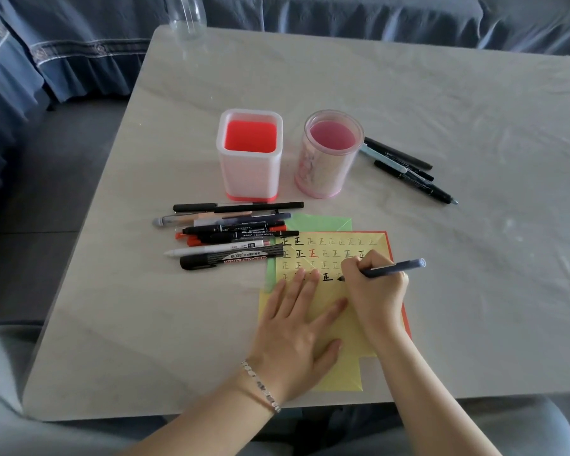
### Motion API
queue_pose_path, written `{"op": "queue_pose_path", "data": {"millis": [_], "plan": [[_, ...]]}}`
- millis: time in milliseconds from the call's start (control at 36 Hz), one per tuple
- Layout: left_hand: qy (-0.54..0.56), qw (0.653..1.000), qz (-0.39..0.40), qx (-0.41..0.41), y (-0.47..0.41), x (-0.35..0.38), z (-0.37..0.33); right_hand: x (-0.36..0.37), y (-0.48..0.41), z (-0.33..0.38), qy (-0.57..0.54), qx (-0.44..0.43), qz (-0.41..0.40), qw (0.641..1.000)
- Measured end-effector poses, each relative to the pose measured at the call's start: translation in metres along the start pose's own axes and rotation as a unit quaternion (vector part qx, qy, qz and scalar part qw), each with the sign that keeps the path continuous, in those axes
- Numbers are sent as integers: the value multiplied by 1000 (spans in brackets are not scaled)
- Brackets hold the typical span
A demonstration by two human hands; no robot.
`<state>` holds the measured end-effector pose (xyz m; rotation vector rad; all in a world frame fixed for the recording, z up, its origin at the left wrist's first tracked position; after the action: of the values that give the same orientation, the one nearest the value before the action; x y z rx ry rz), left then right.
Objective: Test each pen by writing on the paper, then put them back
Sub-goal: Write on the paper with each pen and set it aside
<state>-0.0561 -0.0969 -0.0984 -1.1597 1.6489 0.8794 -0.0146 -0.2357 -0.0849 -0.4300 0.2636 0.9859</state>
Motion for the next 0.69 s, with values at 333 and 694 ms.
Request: {"op": "queue_pose_path", "data": {"millis": [333,694], "plan": [[-5,1000,-5,2,1,-1,-1,-10,0,-1,-8,5,-50,999],[68,982,-177,-3,-1,-60,36,-18,-5,-1,-104,26,-91,990]]}}
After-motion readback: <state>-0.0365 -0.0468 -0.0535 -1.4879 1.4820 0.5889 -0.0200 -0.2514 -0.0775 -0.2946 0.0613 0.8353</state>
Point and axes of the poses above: each hand's wrist, its own y-axis away from the middle knuckle, its own x-axis out of the palm, z = x × y, the point moved 8 cm from there along -y, towards the middle knuckle, and after that the axes turned 15 degrees about -x, right-handed, at the moved point
